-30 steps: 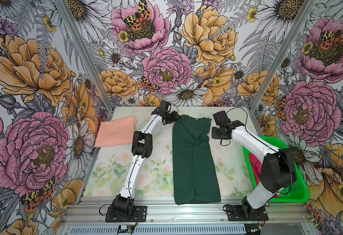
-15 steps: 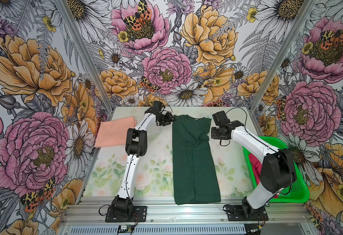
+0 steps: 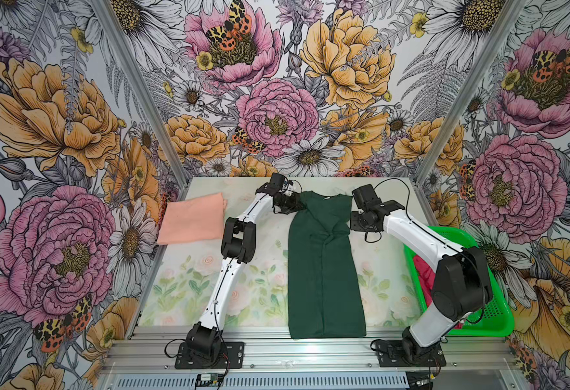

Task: Fold and stack t-shirts
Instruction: Adjust the T-shirt at the center of the board.

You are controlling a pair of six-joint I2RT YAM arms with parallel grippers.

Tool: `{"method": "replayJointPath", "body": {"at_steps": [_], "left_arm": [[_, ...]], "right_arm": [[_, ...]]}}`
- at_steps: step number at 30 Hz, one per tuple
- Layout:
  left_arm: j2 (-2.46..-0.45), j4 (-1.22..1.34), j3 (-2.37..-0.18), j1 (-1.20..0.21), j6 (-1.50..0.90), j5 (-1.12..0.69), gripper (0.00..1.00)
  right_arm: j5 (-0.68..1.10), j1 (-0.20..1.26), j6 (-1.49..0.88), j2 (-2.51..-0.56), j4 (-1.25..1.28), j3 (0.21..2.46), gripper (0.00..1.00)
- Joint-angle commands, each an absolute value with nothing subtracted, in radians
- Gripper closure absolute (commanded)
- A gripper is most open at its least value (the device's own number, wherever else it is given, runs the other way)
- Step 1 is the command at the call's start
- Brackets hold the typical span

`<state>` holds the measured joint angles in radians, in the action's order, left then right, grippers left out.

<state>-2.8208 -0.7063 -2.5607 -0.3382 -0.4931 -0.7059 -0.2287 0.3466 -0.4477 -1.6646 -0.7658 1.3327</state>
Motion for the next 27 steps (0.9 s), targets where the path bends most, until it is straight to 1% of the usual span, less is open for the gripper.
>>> {"method": "replayJointPath", "body": {"at_steps": [1,4,6,11,14,15,17,18,20,23,25,26,27], "left_arm": [[-2.865,-0.732,-2.582,-0.338,-0.499,-0.573,1.00],[-2.861,-0.732,-2.600,-0.330,-0.499,-0.410,1.00],[-2.888,-0.731,-2.664,-0.320,-0.505,-0.365,1.00],[-3.011,-0.726,-2.863,-0.264,-0.604,-0.392,1.00],[-3.056,-0.686,-2.901,-0.232,-0.648,-0.442,1.00],[-3.061,-0.657,-2.896,-0.225,-0.654,-0.467,0.90],[-3.068,-0.615,-2.893,-0.216,-0.646,-0.510,0.13],[-3.069,-0.589,-2.892,-0.214,-0.639,-0.538,0.04],[-3.067,-0.541,-2.892,-0.206,-0.644,-0.608,0.08],[-3.001,-0.546,-2.848,-0.186,-0.613,-0.594,0.08],[-2.861,-0.553,-2.707,-0.189,-0.542,-0.518,0.09],[-2.781,-0.552,-2.633,-0.206,-0.481,-0.465,0.11],[-2.691,-0.560,-2.556,-0.241,-0.383,-0.401,0.18]], "right_arm": [[-0.259,0.353,-0.453,-1.638,-0.756,1.327,0.71],[-0.266,0.353,-0.451,-1.638,-0.755,1.324,0.72],[-0.265,0.355,-0.451,-1.648,-0.755,1.327,0.72],[-0.263,0.354,-0.454,-1.687,-0.755,1.336,0.72],[-0.262,0.355,-0.455,-1.715,-0.755,1.350,0.72],[-0.259,0.354,-0.456,-1.728,-0.756,1.358,0.72],[-0.247,0.356,-0.458,-1.754,-0.755,1.375,0.71],[-0.243,0.356,-0.461,-1.770,-0.755,1.385,0.70],[-0.229,0.358,-0.460,-1.798,-0.754,1.407,0.69],[-0.223,0.363,-0.452,-1.821,-0.755,1.426,0.70],[-0.234,0.365,-0.445,-1.816,-0.755,1.424,0.70],[-0.242,0.365,-0.442,-1.814,-0.755,1.420,0.70],[-0.255,0.365,-0.439,-1.810,-0.755,1.418,0.70]]}}
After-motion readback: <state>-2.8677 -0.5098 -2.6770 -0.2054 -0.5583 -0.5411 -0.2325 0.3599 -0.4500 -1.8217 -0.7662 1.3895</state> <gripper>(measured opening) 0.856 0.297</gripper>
